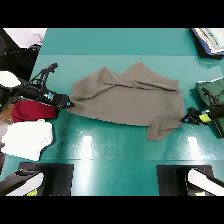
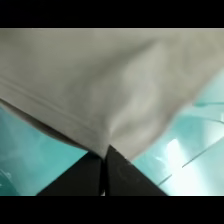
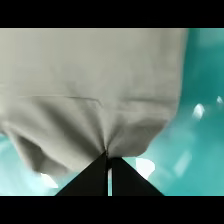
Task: Fold the shirts.
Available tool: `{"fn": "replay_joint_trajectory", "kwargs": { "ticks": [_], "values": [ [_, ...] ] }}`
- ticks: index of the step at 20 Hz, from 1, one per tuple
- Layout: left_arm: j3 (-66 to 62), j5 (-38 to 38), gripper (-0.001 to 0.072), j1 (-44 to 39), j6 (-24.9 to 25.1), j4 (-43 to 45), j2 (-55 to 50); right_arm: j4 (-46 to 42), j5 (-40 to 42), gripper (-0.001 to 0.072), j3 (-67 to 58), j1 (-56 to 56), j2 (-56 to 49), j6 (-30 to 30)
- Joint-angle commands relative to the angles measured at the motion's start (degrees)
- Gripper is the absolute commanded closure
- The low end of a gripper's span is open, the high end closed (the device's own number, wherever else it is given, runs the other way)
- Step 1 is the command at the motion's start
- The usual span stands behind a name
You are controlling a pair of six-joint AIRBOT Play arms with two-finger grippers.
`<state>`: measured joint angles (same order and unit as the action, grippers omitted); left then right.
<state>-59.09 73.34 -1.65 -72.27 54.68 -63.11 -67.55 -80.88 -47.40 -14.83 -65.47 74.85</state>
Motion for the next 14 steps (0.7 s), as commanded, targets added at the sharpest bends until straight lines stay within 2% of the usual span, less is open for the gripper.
{"fn": "replay_joint_trajectory", "kwargs": {
  "ticks": [1,3,4,5,9,11,14],
  "values": [
    [-2.6,0.4,0.0680,0.0,-1.2,2.6,0.0,-10.0,-5.2,0.0689,4.9,0.1,12.9,5.1],
    [-2.6,1.2,0.0680,0.0,-1.2,2.6,0.0,-10.0,-4.2,0.0659,7.9,0.1,16.7,5.0],
    [-2.6,1.9,0.0680,0.0,-1.2,2.6,0.0,-10.1,-3.3,0.0391,8.9,0.0,18.0,5.0],
    [-2.6,2.6,0.0679,0.0,-1.2,2.6,0.0,-10.0,-3.4,0.0219,9.2,-0.8,18.9,5.1],
    [-2.6,3.7,0.0679,0.0,-1.2,2.4,0.0,-10.0,-4.8,0.0232,9.2,-7.6,17.9,3.7],
    [-2.6,3.6,0.0680,0.0,-1.2,2.4,0.0,-6.7,-5.0,0.0273,9.2,-10.3,13.9,3.0],
    [-2.6,3.8,0.0679,0.0,-0.7,2.4,0.0,-2.2,-3.0,0.0272,9.2,-10.9,6.6,2.5]
  ]
}}
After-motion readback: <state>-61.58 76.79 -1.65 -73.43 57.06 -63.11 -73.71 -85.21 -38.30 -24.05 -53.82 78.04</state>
